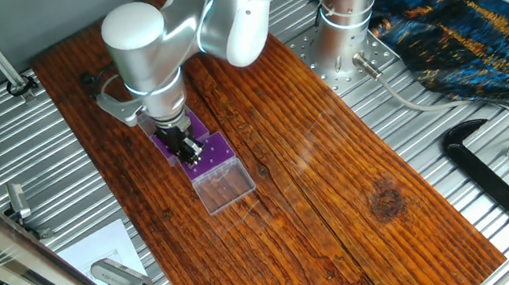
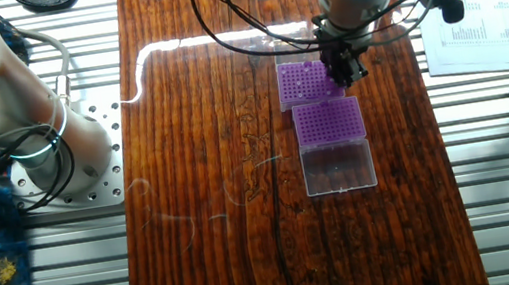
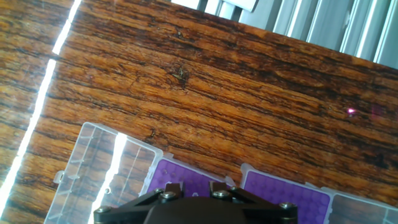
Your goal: Transfer all small pipette tips from one holder to another
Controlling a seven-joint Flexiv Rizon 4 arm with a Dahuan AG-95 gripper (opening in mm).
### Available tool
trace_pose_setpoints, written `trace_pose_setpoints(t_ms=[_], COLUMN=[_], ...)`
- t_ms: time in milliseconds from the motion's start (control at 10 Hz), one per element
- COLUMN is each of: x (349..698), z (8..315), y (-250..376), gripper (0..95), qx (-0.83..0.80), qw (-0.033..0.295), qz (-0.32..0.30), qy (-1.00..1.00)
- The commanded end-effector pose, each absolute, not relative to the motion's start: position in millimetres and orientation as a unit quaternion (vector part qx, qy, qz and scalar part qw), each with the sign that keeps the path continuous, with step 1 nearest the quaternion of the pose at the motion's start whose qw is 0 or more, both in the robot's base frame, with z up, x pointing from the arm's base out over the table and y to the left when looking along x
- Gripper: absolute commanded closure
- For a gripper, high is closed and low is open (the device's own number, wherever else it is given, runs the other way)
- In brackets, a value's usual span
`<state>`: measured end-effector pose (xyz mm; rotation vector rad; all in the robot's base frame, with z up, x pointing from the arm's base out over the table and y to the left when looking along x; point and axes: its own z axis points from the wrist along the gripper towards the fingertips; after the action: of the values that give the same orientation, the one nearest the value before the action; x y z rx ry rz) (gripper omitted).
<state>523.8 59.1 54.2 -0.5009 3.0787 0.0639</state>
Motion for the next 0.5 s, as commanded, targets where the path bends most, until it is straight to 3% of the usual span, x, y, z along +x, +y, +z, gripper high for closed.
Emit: trace_pose_setpoints(t_ms=[100, 400, 500], x=[522.9, 521.7, 521.7], z=[53.9, 53.3, 53.3], y=[58.8, 58.4, 58.4], gripper=[76.0, 76.0, 95.0], qx=[-0.159, -0.158, -0.158], qw=[0.009, 0.009, 0.009], qz=[0.019, 0.019, 0.019], qy=[0.987, 0.987, 0.987])
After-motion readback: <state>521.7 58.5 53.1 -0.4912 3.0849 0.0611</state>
